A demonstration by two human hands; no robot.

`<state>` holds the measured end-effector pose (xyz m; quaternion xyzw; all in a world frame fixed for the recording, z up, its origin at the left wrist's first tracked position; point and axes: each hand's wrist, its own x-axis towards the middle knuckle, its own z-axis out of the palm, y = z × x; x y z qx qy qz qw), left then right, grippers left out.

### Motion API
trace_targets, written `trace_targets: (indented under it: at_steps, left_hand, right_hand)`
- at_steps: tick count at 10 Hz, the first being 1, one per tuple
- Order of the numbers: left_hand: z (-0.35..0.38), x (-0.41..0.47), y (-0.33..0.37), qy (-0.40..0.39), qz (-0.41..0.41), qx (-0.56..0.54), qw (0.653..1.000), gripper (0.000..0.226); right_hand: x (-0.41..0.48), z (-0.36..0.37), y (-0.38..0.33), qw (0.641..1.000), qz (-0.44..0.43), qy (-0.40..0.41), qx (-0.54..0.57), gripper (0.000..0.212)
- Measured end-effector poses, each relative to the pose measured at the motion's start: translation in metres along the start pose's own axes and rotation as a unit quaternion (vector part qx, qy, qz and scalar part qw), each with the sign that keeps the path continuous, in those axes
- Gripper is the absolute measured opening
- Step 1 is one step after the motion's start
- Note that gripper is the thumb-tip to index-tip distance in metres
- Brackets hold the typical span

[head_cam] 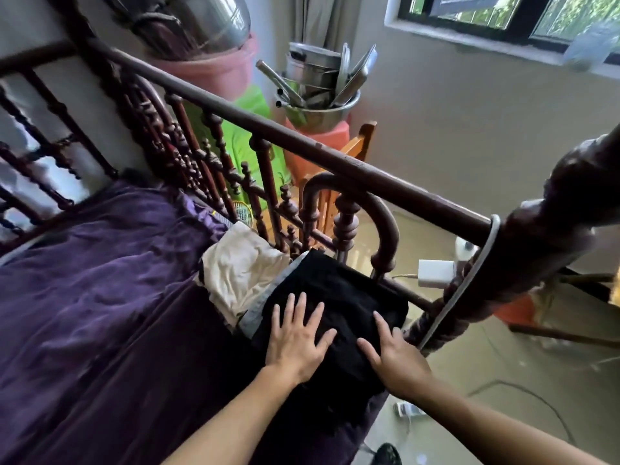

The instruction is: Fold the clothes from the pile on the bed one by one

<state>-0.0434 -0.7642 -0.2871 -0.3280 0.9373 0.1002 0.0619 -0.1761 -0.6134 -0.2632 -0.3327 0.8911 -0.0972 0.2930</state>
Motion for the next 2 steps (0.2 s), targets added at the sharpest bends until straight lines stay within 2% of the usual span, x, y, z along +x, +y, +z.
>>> trace_targets:
  at_steps: [1, 2]
  left_hand:
    - [0.004, 0.003, 0.002, -0.006, -0.009, 0.034, 0.999, 0.064]
    - [0.004, 0.004, 0.003, -0.021, -0.009, 0.044, 0.999, 0.062]
  right_hand:
    - [0.0, -0.016, -0.006, 0.994, -0.027, -0.02, -0.104, 0.074]
    - [-0.006, -0.043, -0.021, 0.976, -0.111, -0.021, -0.187, 0.063]
